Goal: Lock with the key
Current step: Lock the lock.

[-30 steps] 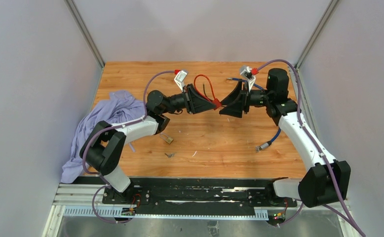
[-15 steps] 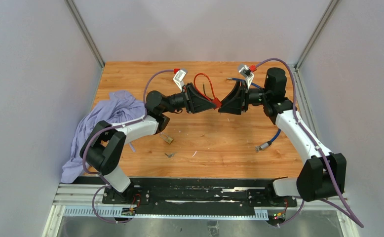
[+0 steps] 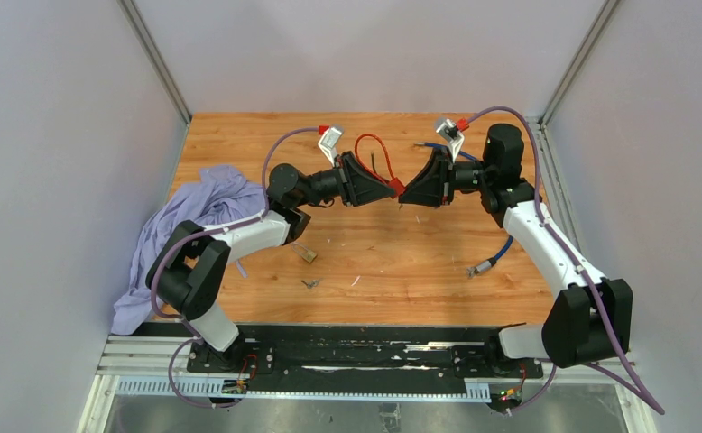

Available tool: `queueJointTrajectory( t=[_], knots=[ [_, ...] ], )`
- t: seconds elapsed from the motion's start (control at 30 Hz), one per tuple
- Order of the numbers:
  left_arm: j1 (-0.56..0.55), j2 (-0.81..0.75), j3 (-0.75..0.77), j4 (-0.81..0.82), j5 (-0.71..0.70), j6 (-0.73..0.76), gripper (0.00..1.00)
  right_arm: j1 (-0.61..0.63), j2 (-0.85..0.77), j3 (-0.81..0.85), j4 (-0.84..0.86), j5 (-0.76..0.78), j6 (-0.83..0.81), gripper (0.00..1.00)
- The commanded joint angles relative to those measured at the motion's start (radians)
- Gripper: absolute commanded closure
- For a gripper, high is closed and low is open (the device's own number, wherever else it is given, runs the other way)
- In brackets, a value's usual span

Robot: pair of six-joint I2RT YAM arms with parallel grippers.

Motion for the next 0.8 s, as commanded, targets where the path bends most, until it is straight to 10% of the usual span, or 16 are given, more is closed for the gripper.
queueJointTrajectory(
  t=[0.0, 0.77],
  knots=[
    [-0.011, -0.017, 0.035, -0.070, -0.020, 0.062, 1.00, 0.009, 0.001, -0.015, 0.020, 0.026, -0.002, 0.82],
    [0.004, -0.026, 0.072, -0.592, -0.191, 0.221, 1.00, 0.055, -0.068, -0.029, -0.186, 0.574, -0.208, 0.98]
  ],
)
